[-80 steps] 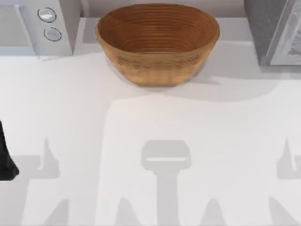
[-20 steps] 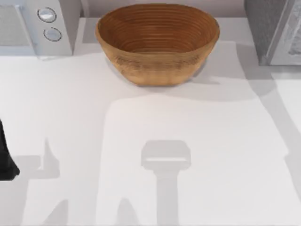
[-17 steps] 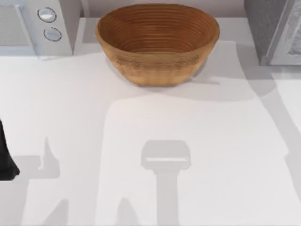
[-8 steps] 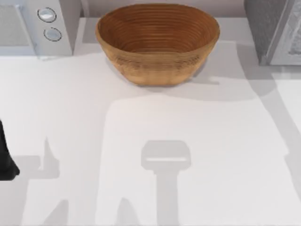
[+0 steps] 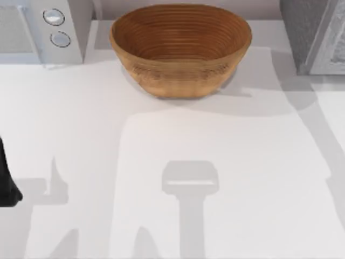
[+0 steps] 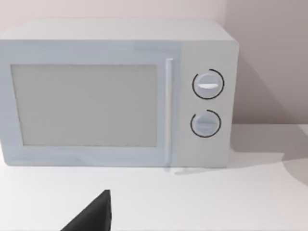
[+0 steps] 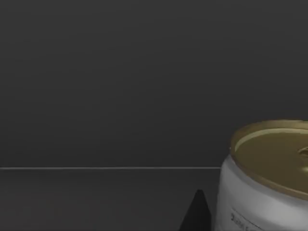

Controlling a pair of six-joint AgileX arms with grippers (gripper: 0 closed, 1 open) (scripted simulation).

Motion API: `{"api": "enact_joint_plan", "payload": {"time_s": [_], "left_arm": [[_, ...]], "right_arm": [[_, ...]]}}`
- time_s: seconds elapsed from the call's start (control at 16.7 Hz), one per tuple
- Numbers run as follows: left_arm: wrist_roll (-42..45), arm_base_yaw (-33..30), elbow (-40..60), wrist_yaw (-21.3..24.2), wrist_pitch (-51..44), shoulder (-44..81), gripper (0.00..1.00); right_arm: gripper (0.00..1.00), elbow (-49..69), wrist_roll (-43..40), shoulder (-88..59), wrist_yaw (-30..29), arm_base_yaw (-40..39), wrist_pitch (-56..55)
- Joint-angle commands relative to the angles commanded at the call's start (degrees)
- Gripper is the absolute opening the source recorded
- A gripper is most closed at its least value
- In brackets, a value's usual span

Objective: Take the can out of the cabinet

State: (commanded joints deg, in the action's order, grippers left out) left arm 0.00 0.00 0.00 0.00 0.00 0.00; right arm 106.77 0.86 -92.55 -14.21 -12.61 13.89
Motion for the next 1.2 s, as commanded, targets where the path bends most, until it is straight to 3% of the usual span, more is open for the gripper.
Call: {"api": "enact_joint_plan", "payload": {"time_s": [0.24,0.78,1.2], "left_arm": [[0.0,0.0,0.0,0.0,0.0,0.0,1.0],[0.0,0.0,0.0,0.0,0.0,0.0,1.0],[0.0,0.0,0.0,0.0,0.0,0.0,1.0]], "right_arm": [[0.0,-0.12,0.14,2.31,-1.68,-1.83,2.29],[0.0,-0.54,-0.06,23.08,-14.63,-15.09,22.68],[0.0,-2.11,0.0,24.29,-14.24,-14.63,22.2]]}}
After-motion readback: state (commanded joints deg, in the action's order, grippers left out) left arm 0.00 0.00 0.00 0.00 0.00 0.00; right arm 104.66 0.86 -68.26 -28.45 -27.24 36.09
